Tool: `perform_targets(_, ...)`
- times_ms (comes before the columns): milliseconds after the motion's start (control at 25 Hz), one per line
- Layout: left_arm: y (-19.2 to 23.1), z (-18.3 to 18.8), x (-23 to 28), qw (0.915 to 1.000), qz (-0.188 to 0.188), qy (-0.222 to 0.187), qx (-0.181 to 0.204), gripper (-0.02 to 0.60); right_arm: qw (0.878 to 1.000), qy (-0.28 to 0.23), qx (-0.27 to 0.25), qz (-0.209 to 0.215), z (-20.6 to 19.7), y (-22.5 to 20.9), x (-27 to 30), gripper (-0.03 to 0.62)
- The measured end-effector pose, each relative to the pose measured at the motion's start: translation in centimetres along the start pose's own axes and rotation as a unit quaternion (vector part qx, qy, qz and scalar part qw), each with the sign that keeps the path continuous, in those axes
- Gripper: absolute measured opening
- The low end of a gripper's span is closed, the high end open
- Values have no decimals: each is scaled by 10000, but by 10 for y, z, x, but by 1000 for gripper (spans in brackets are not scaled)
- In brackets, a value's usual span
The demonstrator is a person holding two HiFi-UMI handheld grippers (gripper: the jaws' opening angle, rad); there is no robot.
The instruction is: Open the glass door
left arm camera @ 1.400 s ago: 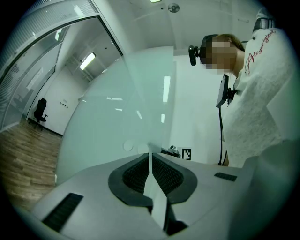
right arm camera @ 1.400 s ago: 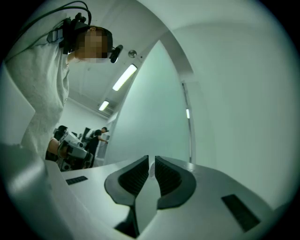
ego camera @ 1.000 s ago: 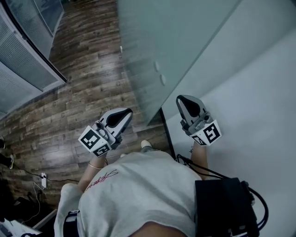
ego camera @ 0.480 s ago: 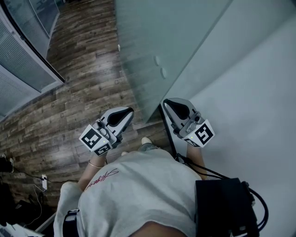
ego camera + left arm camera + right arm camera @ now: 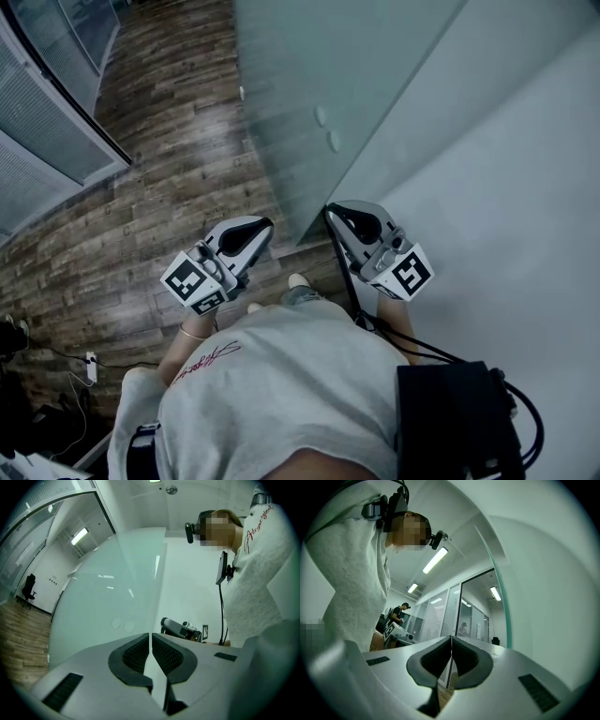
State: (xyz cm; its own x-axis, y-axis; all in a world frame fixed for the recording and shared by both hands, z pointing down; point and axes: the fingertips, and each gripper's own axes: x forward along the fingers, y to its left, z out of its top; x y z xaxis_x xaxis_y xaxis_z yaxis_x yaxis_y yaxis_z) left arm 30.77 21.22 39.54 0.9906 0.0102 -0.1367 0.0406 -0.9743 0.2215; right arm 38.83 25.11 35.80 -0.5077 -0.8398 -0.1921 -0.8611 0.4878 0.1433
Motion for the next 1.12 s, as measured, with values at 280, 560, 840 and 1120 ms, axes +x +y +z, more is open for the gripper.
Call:
perform_targets(280, 0, 1, 3, 10000, -11, -20, 26, 34, 9998, 160, -110, 31, -3, 0, 4, 21)
perform_targets(560, -5, 2, 5, 10000, -17, -23, 64, 34, 9997, 139, -180, 17, 0, -1, 3, 20)
perform_targets(840, -8, 9, 9, 9999, -16, -23, 156, 34, 9997, 184, -92, 107, -3, -3, 2, 21)
perform_targets(1120, -9, 3, 18, 9999, -3, 4, 166, 34, 9998, 160, -52, 136, -8, -9, -2, 20)
